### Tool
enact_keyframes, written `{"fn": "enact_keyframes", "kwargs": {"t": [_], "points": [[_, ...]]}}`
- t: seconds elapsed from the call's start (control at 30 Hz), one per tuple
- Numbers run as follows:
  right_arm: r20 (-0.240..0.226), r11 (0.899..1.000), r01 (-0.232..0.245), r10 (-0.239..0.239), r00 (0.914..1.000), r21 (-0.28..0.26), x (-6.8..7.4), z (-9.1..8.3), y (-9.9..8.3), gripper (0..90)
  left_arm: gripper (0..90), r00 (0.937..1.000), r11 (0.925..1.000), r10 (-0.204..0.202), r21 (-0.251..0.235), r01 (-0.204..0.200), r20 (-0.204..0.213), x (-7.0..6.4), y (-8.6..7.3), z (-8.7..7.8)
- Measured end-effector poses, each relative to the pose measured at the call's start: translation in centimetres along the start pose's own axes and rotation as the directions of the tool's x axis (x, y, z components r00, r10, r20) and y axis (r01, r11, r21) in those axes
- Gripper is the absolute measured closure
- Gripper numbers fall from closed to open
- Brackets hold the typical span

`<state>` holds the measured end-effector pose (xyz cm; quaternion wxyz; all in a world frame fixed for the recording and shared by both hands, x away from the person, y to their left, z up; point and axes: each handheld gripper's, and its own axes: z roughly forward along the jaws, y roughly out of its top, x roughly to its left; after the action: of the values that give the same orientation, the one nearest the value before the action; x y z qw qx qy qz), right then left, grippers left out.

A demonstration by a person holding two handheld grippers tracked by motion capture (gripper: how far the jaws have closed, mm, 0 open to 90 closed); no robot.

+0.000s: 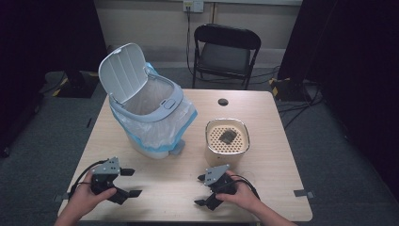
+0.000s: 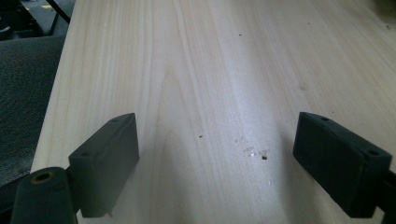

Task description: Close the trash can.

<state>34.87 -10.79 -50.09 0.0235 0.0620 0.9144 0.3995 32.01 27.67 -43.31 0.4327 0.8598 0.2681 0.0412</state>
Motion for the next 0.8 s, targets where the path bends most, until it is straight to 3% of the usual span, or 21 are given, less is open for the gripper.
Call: {"fn": "enact_keyframes", "kwargs": {"t": [0.17, 0.43, 0.57, 0.8], "points": [[0.005, 1.000, 0.001, -0.001, 1.0000, 0.002, 0.0, 0.0, 0.0, 13.5, 15.9, 0.9994, 0.9997, -0.023, 0.000, 0.023, -0.027, 0.9, 1.5, -1.9], [0.005, 1.000, 0.002, -0.002, 1.0000, 0.001, 0.0, 0.0, 0.0, 13.4, 16.0, 0.9971, 0.9996, -0.025, -0.010, 0.024, -0.072, 2.2, 4.0, -4.4], [0.007, 1.000, 0.004, -0.004, 1.0000, 0.002, 0.1, 0.0, 0.0, 13.3, 16.0, 0.9954, 0.9984, -0.041, -0.043, 0.038, -0.086, 2.7, 5.3, -5.5], [0.011, 1.000, 0.008, -0.008, 0.9999, -0.001, 0.0, 0.0, 0.0, 13.3, 16.0, 0.9921, 0.9982, -0.046, -0.043, 0.041, -0.117, 3.5, 7.4, -7.5]]}}
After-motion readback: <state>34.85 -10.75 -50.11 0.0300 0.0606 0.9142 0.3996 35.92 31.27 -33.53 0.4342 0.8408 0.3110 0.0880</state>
